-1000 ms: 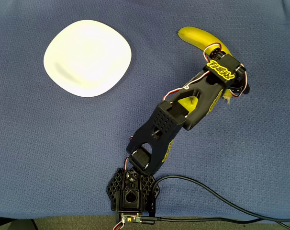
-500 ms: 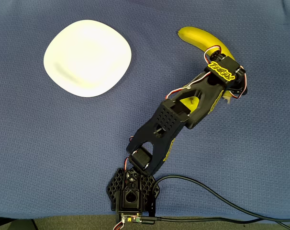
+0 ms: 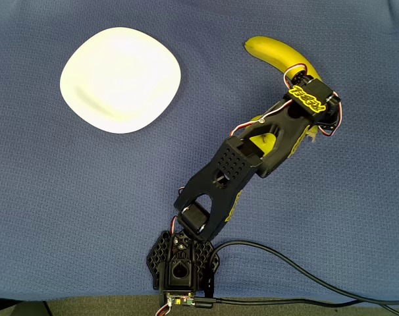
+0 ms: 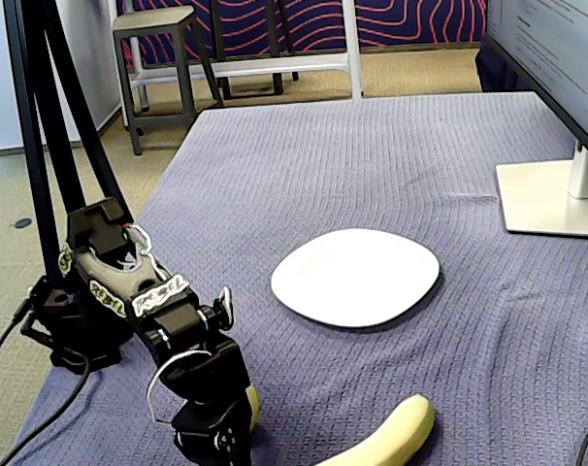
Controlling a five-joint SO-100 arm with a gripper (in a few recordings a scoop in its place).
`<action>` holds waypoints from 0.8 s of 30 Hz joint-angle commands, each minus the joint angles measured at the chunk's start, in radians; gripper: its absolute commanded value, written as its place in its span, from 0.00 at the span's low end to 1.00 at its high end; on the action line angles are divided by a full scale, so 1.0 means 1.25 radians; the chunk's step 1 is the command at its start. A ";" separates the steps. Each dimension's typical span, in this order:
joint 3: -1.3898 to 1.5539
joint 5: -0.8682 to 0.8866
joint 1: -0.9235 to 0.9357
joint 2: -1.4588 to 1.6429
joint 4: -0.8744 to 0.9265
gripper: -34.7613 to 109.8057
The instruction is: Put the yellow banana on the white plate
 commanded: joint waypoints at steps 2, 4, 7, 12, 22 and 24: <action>0.016 0.004 -0.031 0.099 0.012 0.24; 0.021 0.015 -0.040 0.118 0.032 0.24; 0.021 0.025 -0.058 0.151 0.075 0.24; 0.017 0.032 -0.076 0.204 0.088 0.24; -0.005 0.075 -0.163 0.261 0.174 0.24; 0.016 0.077 -0.180 0.277 0.175 0.24</action>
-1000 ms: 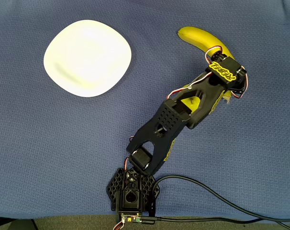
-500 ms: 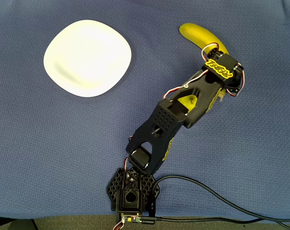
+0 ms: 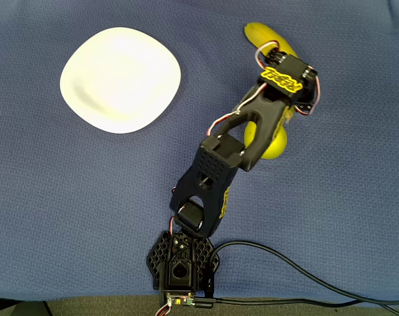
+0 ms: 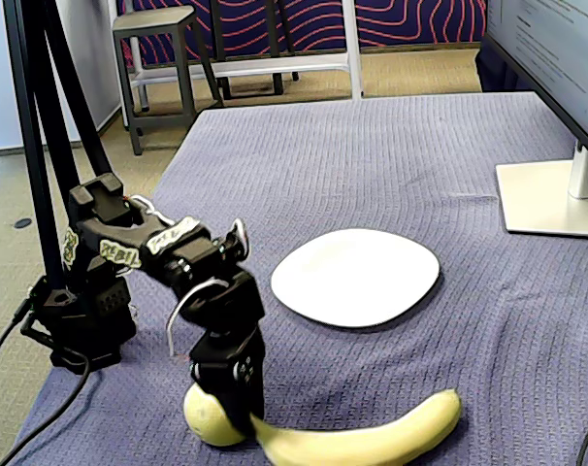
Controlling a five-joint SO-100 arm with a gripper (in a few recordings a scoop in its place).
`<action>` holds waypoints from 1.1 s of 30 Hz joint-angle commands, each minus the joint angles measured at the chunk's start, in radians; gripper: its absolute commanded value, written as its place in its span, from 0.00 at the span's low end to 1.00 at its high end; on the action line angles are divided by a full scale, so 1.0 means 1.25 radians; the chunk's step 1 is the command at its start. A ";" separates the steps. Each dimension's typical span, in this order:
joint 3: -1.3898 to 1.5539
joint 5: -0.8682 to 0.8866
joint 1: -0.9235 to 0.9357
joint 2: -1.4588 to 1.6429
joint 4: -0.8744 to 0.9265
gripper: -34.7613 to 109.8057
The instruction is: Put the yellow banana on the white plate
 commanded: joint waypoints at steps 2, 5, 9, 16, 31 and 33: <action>0.015 0.009 -0.069 0.124 0.011 0.24; 0.049 0.015 -0.097 0.157 0.011 0.24; 0.085 0.015 -0.142 0.195 0.022 0.24; 0.099 0.012 -0.134 0.188 -0.002 0.26; 0.211 -0.172 -0.055 0.152 -0.178 0.59; 0.184 -0.173 -0.048 0.131 -0.177 0.58</action>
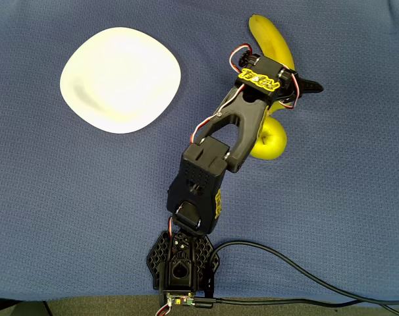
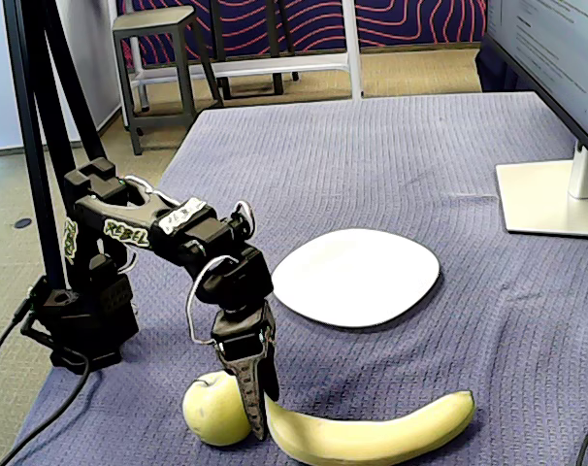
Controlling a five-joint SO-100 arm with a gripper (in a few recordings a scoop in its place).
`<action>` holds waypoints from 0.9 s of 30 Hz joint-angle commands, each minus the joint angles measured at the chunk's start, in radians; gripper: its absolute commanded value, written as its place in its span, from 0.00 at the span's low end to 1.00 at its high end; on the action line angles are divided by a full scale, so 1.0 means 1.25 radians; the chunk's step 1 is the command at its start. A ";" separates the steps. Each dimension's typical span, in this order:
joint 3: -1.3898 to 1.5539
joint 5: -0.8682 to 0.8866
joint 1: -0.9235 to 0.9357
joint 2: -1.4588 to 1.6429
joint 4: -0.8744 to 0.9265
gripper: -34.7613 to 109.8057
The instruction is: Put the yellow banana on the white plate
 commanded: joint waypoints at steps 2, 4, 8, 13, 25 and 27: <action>-0.063 -0.021 0.020 -0.004 -0.028 0.57; -0.087 -0.016 0.020 -0.015 -0.033 0.55; -0.109 -0.002 0.026 -0.047 -0.109 0.52; -0.106 -0.005 0.018 -0.069 -0.153 0.51; -0.097 0.048 -0.007 -0.134 -0.102 0.50; -0.101 0.052 -0.013 -0.126 -0.087 0.50</action>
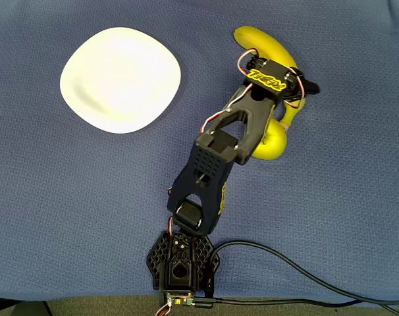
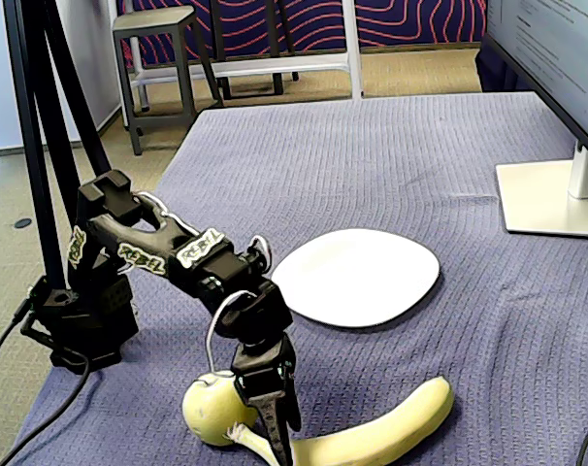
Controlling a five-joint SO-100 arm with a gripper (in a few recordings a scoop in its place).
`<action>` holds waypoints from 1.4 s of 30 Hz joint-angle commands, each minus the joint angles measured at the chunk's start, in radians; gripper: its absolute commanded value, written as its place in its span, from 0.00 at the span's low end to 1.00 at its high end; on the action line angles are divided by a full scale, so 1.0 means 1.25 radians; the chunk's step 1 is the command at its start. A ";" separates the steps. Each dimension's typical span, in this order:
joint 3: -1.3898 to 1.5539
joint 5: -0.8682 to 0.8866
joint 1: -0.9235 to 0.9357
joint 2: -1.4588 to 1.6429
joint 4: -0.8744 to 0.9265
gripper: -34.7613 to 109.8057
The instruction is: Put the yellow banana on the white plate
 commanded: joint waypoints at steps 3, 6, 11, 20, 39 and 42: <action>-0.034 0.012 -0.009 0.028 0.036 0.50; -0.023 0.016 0.018 0.026 0.044 0.50; 0.009 -0.022 0.047 0.017 -0.018 0.47; -0.050 -0.066 0.056 -0.042 -0.065 0.47; -0.288 -0.029 0.012 -0.194 -0.023 0.43; -0.322 -0.029 0.015 -0.227 -0.022 0.44</action>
